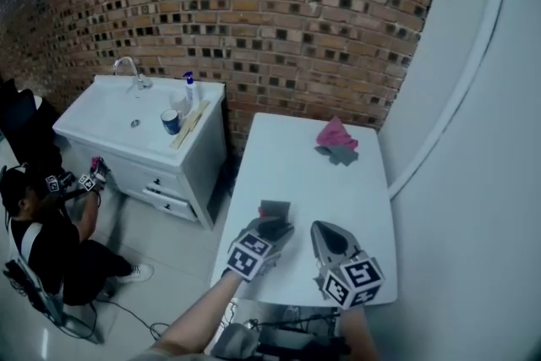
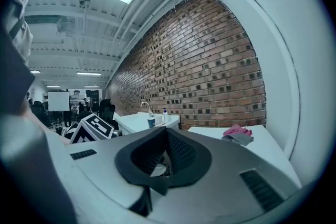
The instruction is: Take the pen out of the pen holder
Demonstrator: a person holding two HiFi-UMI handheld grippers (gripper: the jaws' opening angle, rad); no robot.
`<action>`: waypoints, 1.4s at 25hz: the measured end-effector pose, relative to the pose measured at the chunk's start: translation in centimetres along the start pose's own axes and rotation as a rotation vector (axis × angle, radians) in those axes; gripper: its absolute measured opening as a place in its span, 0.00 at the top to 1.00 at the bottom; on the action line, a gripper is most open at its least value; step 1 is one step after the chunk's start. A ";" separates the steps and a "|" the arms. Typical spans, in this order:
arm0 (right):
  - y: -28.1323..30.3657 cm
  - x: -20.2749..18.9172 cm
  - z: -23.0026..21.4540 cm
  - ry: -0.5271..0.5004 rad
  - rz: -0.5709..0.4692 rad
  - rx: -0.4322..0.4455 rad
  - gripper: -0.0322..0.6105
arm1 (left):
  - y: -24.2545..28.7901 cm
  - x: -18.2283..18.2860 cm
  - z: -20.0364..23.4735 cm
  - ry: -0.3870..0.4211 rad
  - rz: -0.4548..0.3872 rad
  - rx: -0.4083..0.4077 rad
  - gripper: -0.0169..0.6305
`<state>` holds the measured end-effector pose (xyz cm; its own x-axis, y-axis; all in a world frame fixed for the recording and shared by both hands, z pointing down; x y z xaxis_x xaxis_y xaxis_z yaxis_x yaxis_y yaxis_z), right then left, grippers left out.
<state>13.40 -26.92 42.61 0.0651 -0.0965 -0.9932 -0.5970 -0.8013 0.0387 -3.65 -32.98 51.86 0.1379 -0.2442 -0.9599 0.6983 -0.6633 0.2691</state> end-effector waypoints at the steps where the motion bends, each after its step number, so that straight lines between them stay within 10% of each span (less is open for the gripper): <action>1: -0.1 0.0 -0.2 0.001 0.003 -0.003 0.97 | 0.5 -0.2 -0.1 0.015 0.014 0.001 0.78; 13: -1.7 0.1 -2.7 0.009 0.010 -0.056 0.97 | 3.0 -1.3 0.4 0.107 0.099 0.076 0.87; 35: -0.4 2.5 -0.1 -0.013 -0.081 0.023 0.97 | -8.6 9.5 0.9 -0.066 -0.363 0.121 0.88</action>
<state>13.87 -26.95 40.08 0.1034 -0.0237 -0.9944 -0.6084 -0.7924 -0.0444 -9.00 -30.25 40.54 -0.1515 -0.0210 -0.9882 0.6051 -0.7925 -0.0759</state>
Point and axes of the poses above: the fingertips, and each gripper's own axes: y forward along the fingers, z to its left, x out of its top, the point moved 10 cm from there along -y, backward along the fingers, and after that the axes turned 7 degrees about -z, right-handed, at the moved point
